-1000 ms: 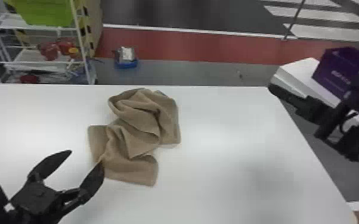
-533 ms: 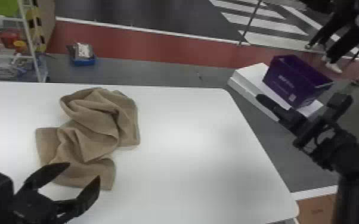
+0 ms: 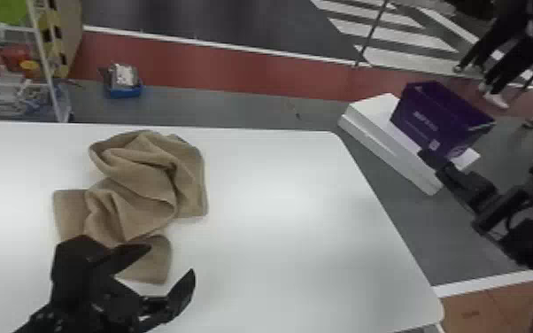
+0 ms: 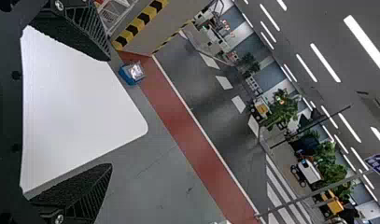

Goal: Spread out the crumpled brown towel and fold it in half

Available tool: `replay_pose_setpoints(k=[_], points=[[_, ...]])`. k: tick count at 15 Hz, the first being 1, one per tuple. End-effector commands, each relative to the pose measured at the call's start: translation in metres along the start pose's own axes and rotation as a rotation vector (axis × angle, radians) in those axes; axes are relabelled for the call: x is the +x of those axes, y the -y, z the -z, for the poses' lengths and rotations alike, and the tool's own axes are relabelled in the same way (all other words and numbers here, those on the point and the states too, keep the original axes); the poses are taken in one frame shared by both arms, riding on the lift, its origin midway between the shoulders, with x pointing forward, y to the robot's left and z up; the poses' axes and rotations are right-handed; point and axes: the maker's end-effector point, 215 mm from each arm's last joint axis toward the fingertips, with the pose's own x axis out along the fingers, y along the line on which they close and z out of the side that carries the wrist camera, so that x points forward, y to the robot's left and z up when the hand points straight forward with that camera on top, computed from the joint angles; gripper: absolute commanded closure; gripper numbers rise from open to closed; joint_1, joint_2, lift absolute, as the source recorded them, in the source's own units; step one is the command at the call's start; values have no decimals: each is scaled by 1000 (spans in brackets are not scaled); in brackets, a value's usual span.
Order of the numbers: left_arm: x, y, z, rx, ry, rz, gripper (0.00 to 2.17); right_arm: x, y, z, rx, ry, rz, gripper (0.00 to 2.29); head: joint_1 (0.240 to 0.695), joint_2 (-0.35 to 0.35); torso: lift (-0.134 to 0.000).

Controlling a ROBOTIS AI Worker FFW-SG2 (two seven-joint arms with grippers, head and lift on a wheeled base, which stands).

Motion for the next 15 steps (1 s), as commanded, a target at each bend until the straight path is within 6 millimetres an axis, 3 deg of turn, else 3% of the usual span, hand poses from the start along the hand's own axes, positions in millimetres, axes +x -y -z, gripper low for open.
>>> replay_pose_setpoints(k=[1, 4, 6, 9, 11, 15], points=[[14, 12, 6, 61, -53, -2, 208, -2, 5, 4, 30, -3, -3, 73, 695, -350, -134], [17, 9, 23, 38, -129, -1, 208, -1, -10, 1, 29, 6, -68, 76, 695, -350, -134], [17, 9, 32, 32, -169, -3, 211, 4, -22, 14, -22, -20, -105, 80, 695, -350, -134], [23, 9, 41, 48, -195, -11, 211, 17, -38, 18, -259, 31, -72, 80, 695, -350, -134], [25, 6, 45, 48, -206, -16, 211, 22, -52, 26, -303, 23, -79, 80, 695, -350, -134], [28, 2, 43, 52, -205, -27, 265, 24, -55, 34, -297, 13, -87, 80, 695, -350, -134]])
